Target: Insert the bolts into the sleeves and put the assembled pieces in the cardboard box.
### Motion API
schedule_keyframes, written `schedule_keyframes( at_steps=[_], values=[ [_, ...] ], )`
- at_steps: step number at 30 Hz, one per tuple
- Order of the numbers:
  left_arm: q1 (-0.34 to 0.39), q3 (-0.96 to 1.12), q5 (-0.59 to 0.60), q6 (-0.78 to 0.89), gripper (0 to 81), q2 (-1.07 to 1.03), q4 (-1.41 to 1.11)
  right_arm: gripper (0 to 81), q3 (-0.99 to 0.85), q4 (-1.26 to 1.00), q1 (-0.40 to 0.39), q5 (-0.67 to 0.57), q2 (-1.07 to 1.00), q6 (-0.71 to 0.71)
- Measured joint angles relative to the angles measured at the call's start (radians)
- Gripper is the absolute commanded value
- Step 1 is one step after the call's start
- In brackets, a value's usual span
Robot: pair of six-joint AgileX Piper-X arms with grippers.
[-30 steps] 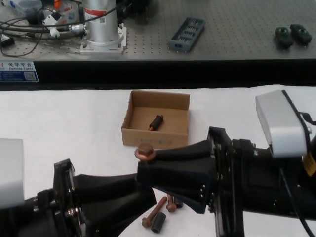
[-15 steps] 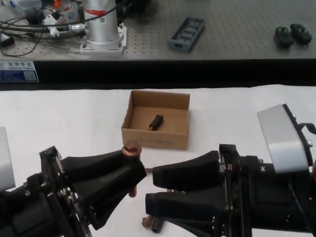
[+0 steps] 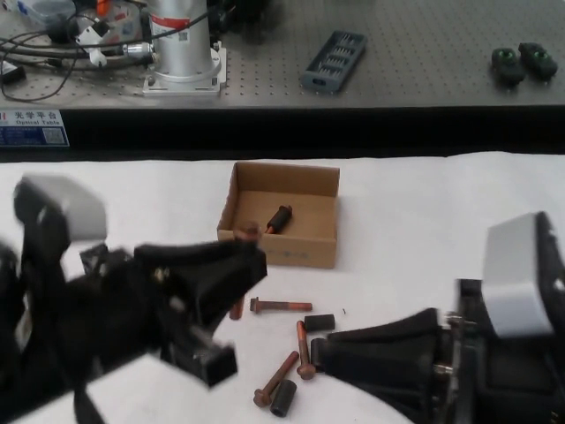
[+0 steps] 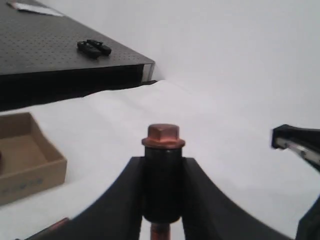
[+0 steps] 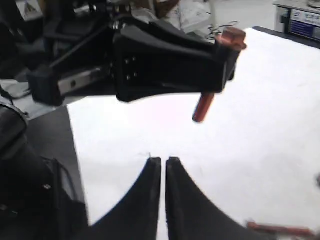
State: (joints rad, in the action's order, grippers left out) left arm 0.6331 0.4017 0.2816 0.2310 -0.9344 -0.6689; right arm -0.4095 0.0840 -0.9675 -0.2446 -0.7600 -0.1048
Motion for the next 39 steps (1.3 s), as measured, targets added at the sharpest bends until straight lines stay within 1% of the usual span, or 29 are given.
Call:
schedule_keyframes(
  at_steps=[4, 6, 7, 10, 12, 15, 16, 19, 22, 24, 28, 33, 36, 39],
  values=[
    [-0.022, 0.143, -0.009, -0.057, 4.2, -0.047, 0.208, 3.7, 0.0, 0.116, 0.0, 0.178, 0.091, 0.056],
    [-0.038, 0.247, -0.007, -0.081, 4.2, -0.108, 0.292, 3.7, 0.0, 0.154, 0.0, 0.218, 0.131, 0.062],
    [-0.039, 0.247, -0.007, -0.081, 4.2, -0.112, 0.295, 3.7, 0.0, 0.185, 0.0, 0.245, 0.157, 0.065],
    [-0.056, 0.342, 0.024, -0.089, 4.2, -0.192, 0.353, 3.7, 0.002, 0.32, 0.0, 0.316, 0.267, 0.074],
    [-0.066, 0.414, 0.044, -0.094, 4.2, -0.262, 0.398, 3.7, 0.002, 0.387, 0.0, 0.327, 0.32, 0.075],
    [-0.085, 0.526, 0.054, -0.093, 4.2, -0.442, 0.48, 3.7, 0.002, 0.469, 0.0, 0.339, 0.381, 0.075],
    [-0.085, 0.611, 0.057, -0.096, 4.2, -0.448, 0.54, 3.7, 0.002, 0.474, 0.0, 0.342, 0.384, 0.075],
    [-0.095, 0.736, 0.057, -0.098, 4.2, -0.551, 0.626, 3.7, 0.002, 0.516, 0.0, 0.345, 0.415, 0.075],
    [-0.096, 0.858, 0.042, -0.098, 4.2, -0.666, 0.687, 3.7, 0.002, 0.564, 0.0, 0.344, 0.455, 0.075],
    [-0.096, 0.899, 0.031, -0.1, 4.2, -0.704, 0.706, 3.7, 0.002, 0.583, 0.0, 0.344, 0.472, 0.075],
    [-0.098, 1.116, 0.004, -0.1, 4.2, -0.874, 0.815, 3.7, 0.002, 0.594, 0.0, 0.346, 0.489, 0.075],
    [-0.098, 1.229, -0.048, -0.124, 4.2, -0.961, 0.885, 3.7, 0.002, 0.601, 0.0, 0.346, 0.49, 0.075],
    [-0.105, 1.309, -0.09, -0.15, 4.2, -1.034, 0.945, 3.7, 0.002, 0.603, 0.0, 0.346, 0.49, 0.075],
    [-0.117, 1.363, -0.106, -0.166, 4.2, -1.094, 0.996, 3.7, 0.002, 0.603, 0.0, 0.346, 0.49, 0.075]
  ],
)
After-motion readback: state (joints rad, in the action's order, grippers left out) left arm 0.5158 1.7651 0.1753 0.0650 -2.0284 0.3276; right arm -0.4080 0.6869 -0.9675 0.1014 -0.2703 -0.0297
